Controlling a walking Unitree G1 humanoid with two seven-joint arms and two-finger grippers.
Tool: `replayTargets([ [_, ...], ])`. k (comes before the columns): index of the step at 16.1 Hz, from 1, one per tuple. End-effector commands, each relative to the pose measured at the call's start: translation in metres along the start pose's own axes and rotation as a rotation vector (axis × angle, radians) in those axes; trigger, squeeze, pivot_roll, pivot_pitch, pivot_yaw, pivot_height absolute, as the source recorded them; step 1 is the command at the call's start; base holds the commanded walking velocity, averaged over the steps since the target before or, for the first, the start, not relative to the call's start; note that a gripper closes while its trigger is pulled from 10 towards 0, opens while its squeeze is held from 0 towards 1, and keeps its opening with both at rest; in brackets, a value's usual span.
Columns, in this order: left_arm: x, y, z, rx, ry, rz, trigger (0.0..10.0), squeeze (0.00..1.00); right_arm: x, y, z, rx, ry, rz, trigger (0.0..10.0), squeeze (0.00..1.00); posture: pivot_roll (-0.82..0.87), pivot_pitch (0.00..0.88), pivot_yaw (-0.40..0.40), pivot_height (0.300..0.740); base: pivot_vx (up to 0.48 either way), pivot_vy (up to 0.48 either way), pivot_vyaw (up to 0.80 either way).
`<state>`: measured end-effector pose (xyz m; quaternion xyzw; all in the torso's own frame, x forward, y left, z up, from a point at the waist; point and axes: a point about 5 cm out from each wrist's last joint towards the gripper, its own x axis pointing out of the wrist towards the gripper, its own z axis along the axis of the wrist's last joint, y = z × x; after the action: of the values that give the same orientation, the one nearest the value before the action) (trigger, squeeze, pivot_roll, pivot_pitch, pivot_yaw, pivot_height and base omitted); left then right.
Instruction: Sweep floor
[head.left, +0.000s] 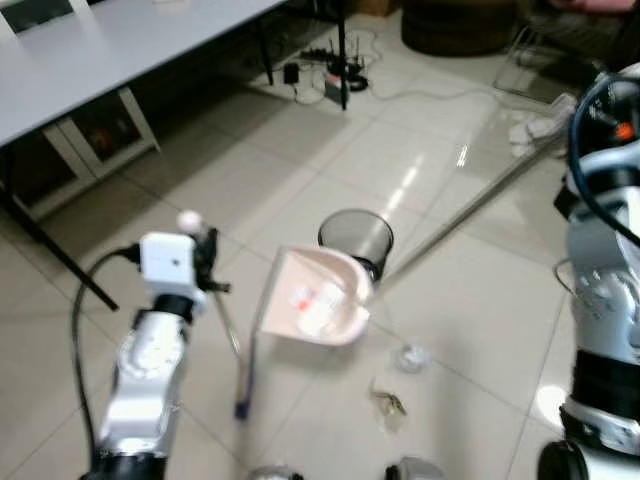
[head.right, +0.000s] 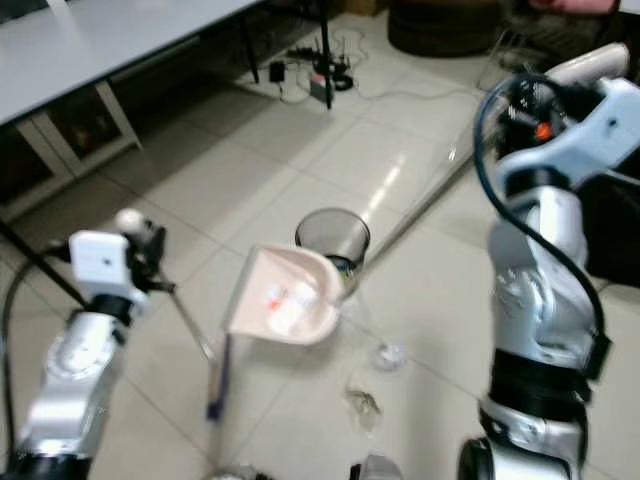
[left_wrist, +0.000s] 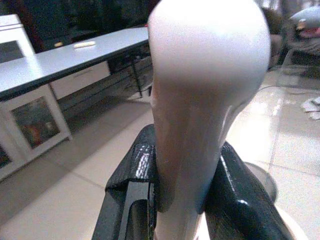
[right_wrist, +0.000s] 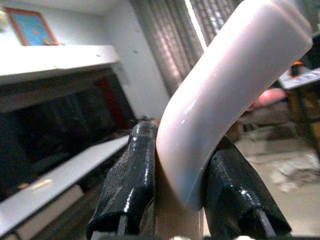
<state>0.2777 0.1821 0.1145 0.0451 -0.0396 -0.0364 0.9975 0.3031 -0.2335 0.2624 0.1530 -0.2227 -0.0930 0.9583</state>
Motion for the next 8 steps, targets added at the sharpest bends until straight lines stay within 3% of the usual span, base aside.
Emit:
replayTargets([
  [1,0.003,0.003,0.007,0.003,-0.039,0.007,10.0,0.00,0.003,0.012,0.014,0.015,-0.066,0.050,10.0,0.00,-0.04,0.057,0.057,0.740,0.352,0.000,0.00],
  [5,0.002,0.003,0.005,-0.002,-0.041,0.038,10.0,0.00,0.008,0.014,0.017,0.017,-0.071,0.067,10.0,0.00,-0.04,0.051,0.024,0.740,0.355,0.000,-0.68],
  [8,0.000,0.006,0.005,0.007,-0.049,0.070,10.0,0.00,0.014,0.014,0.016,0.025,-0.067,0.066,10.0,0.00,-0.04,0.046,-0.011,0.740,0.354,0.000,0.00],
])
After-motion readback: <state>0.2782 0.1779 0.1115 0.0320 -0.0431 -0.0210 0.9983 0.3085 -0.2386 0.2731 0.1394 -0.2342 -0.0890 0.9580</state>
